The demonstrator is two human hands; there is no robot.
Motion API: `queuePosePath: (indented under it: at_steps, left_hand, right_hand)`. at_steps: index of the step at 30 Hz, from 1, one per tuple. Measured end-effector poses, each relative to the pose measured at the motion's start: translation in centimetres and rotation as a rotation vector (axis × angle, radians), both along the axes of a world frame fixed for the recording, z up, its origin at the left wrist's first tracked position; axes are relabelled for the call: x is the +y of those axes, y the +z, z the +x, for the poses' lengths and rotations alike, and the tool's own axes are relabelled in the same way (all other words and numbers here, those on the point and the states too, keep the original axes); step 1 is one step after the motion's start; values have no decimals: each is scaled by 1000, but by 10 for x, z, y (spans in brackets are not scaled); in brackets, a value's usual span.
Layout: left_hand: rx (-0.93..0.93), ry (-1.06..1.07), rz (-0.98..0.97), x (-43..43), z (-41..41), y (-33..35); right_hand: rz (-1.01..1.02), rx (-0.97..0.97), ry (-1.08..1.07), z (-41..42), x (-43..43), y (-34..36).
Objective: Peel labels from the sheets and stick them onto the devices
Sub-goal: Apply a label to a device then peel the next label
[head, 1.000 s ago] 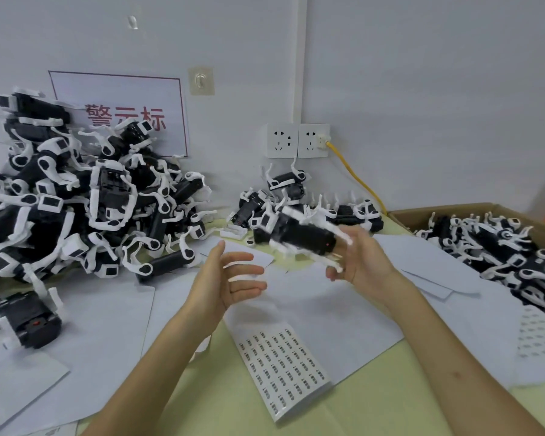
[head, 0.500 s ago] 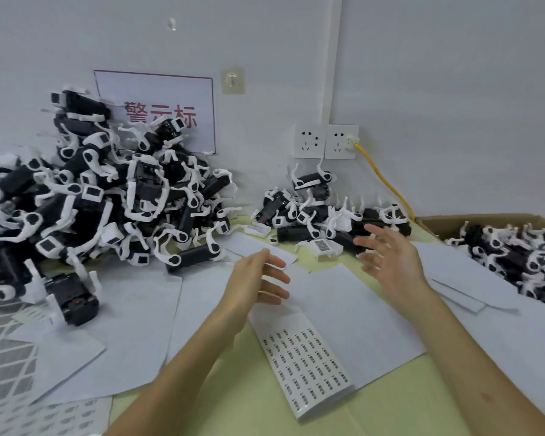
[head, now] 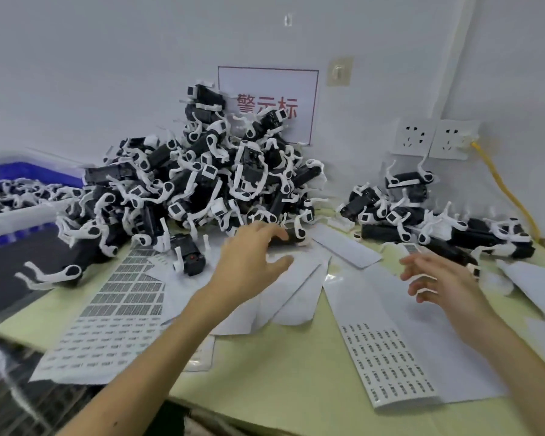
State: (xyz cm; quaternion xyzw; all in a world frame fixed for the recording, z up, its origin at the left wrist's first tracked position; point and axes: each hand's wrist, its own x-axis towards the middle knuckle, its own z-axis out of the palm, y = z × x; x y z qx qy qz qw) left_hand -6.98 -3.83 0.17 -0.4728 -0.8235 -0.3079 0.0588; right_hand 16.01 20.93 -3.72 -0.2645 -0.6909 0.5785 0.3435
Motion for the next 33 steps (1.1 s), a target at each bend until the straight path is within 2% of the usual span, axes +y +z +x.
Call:
queuePosePath:
  at_steps: [2, 3, 5, 7, 15, 20, 23, 27, 29, 33]
  left_hand:
    - [176, 278, -66, -31, -26, -5]
    - [201, 376, -92, -44, -40, -8]
    - [119, 476, -198, -64, -64, -13]
    - [11, 481, -293, -74, -77, -20]
    - [-54, 372, -19, -67, -94, -35]
    - [-107, 279, 165, -59, -71, -24]
    - [-210, 150, 334, -46, -37, -7]
    - [-371, -151, 516, -3, 17, 4]
    - [-414, -253, 527, 27, 39, 5]
    - [-388, -365, 432, 84, 75, -3]
  right_hand:
    - [13, -5, 17, -2, -1, -1]
    - [18, -6, 22, -2, -1, -1]
    - [28, -10, 30, -2, -2, -3]
    - [39, -11, 41, -3, -2, -5]
    - [78, -4, 54, -5, -3, -7]
    - [84, 14, 37, -4, -1, -7]
    - [64, 19, 53, -5, -3, -5]
    - [-8, 23, 163, -6, -12, 2]
    - [-37, -12, 230, -6, -17, 6]
    - [-100, -51, 308, -8, -25, 5]
